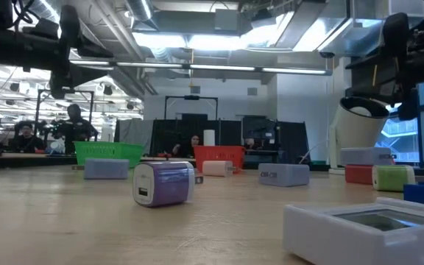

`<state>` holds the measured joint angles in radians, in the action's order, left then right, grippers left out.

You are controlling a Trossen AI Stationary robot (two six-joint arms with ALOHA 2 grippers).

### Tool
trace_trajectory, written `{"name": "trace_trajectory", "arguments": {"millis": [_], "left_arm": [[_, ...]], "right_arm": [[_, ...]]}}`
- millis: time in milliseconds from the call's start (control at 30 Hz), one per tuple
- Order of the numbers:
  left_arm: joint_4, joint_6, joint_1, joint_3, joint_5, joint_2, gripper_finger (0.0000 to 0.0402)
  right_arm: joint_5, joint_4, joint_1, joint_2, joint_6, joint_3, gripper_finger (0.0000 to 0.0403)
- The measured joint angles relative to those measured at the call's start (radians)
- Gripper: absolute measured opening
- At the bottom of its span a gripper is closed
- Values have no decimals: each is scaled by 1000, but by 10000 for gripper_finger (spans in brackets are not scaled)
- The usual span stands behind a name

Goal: Pick & Place Office items
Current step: Put the left light blue charger adapter into the green bin

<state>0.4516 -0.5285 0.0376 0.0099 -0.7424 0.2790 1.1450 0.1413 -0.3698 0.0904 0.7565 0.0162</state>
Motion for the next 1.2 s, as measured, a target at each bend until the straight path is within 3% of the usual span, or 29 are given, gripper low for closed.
{"name": "trace_trajectory", "arguments": {"millis": [333, 500, 667, 833, 1200], "left_arm": [[1, 72, 0, 81, -60, 101, 226], [-4, -9, 0, 108, -28, 205, 226], [-9, -75, 0, 169, 132, 324, 226], [-42, -15, 0, 283, 287, 452, 226], [-511, 79, -8, 517, 572, 671, 226]], "right_arm": [[0, -1, 21, 0, -186, 0, 270], [0, 0, 63, 0, -186, 0, 270], [0, 0, 94, 0, -126, 0, 270], [0, -1, 122, 0, -60, 0, 270], [-4, -1, 149, 0, -58, 0, 270]]}}
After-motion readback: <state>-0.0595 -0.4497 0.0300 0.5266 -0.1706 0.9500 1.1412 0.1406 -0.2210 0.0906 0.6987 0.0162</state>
